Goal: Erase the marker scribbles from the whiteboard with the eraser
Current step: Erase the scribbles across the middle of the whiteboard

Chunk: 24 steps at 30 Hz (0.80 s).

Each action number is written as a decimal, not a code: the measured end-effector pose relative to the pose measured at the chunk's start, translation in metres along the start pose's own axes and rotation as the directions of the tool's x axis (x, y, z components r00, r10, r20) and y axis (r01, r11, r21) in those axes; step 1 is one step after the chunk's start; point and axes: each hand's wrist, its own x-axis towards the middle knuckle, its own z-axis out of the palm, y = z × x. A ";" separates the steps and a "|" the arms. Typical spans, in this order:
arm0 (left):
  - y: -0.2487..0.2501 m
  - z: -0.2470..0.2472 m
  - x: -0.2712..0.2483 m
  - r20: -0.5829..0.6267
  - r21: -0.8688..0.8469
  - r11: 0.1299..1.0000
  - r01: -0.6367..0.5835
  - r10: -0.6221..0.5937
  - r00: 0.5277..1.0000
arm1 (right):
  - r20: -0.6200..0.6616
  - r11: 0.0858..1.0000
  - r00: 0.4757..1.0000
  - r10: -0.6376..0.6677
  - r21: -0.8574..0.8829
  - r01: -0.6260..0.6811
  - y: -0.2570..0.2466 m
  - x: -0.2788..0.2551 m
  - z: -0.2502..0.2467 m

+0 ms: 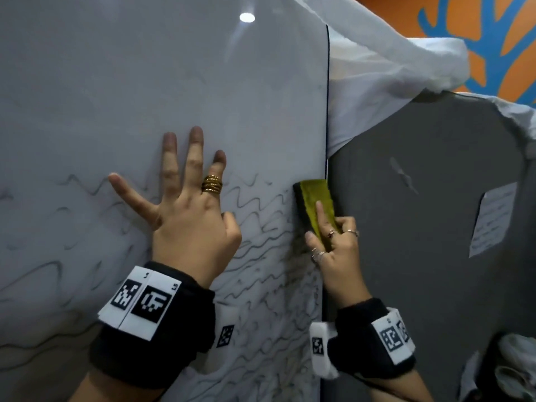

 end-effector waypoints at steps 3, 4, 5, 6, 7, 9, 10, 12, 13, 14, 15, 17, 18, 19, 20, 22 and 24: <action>0.001 -0.001 0.000 0.015 0.002 1.000 -0.002 0.002 1.000 | 0.006 0.990 0.992 0.128 0.056 -0.128 -0.001 0.023 -0.007; 0.001 -0.001 0.000 0.012 0.000 1.000 0.003 -0.003 1.000 | 0.015 0.993 0.995 0.101 0.065 -0.102 -0.007 0.025 -0.005; 0.001 -0.001 -0.001 0.013 -0.001 1.000 0.007 -0.007 1.000 | 0.023 0.997 0.998 0.050 0.060 -0.051 -0.013 0.021 -0.002; 0.001 0.000 -0.001 0.013 0.001 1.000 0.010 -0.010 1.000 | 0.036 0.999 0.999 -0.003 0.045 0.002 -0.016 0.015 0.000; 0.001 0.000 -0.001 0.010 0.004 1.000 0.012 -0.012 1.000 | 0.056 0.999 0.998 -0.041 0.030 0.040 -0.015 0.006 0.001; 0.001 0.001 0.000 0.001 0.008 1.000 0.016 -0.016 1.000 | 0.078 0.999 0.996 -0.042 -0.008 0.043 -0.006 -0.009 -0.002; 0.001 0.001 0.000 0.005 0.009 1.000 0.014 -0.014 1.000 | 0.066 0.999 0.998 -0.019 -0.035 0.022 -0.002 -0.010 -0.005; 0.001 -0.001 0.000 0.016 0.016 1.000 0.002 -0.002 1.000 | 0.017 0.998 0.999 0.047 -0.047 -0.046 0.004 0.002 -0.010; 0.000 -0.001 0.000 0.016 0.029 1.000 -0.005 0.005 1.000 | -0.005 0.997 0.997 0.077 -0.029 -0.077 0.004 0.011 -0.010; -0.001 0.000 0.000 0.013 0.043 0.999 -0.013 0.013 1.000 | -0.016 0.995 0.995 0.095 -0.007 -0.095 0.002 0.021 -0.008; -0.003 0.000 -0.001 0.009 0.053 0.998 -0.022 0.022 1.000 | -0.018 0.995 0.995 0.099 0.016 -0.098 -0.002 0.029 -0.005; -0.005 0.001 -0.001 -0.003 0.058 0.998 -0.025 0.025 1.000 | -0.017 0.998 0.999 0.051 0.050 -0.050 -0.014 0.031 0.003; -0.005 0.001 -0.001 -0.003 0.060 0.998 -0.020 0.020 1.000 | -0.009 0.998 1.000 0.011 0.055 -0.010 -0.017 0.023 0.006; -0.006 0.003 -0.001 0.000 0.062 0.998 -0.015 0.015 1.000 | 0.007 0.999 1.000 -0.023 0.048 0.022 -0.017 0.011 0.008; -0.006 0.003 0.000 0.001 0.069 0.997 -0.017 0.017 1.000 | 0.025 0.999 0.999 -0.040 0.038 0.039 -0.013 0.000 0.007; -0.007 0.004 -0.001 0.007 0.096 0.995 -0.029 0.029 1.000 | 0.033 1.000 0.999 -0.018 0.011 0.017 -0.001 -0.014 0.000; -0.009 0.002 -0.001 0.022 0.120 0.992 -0.043 0.041 0.999 | -0.012 0.999 0.999 0.042 -0.022 -0.043 0.011 -0.002 -0.011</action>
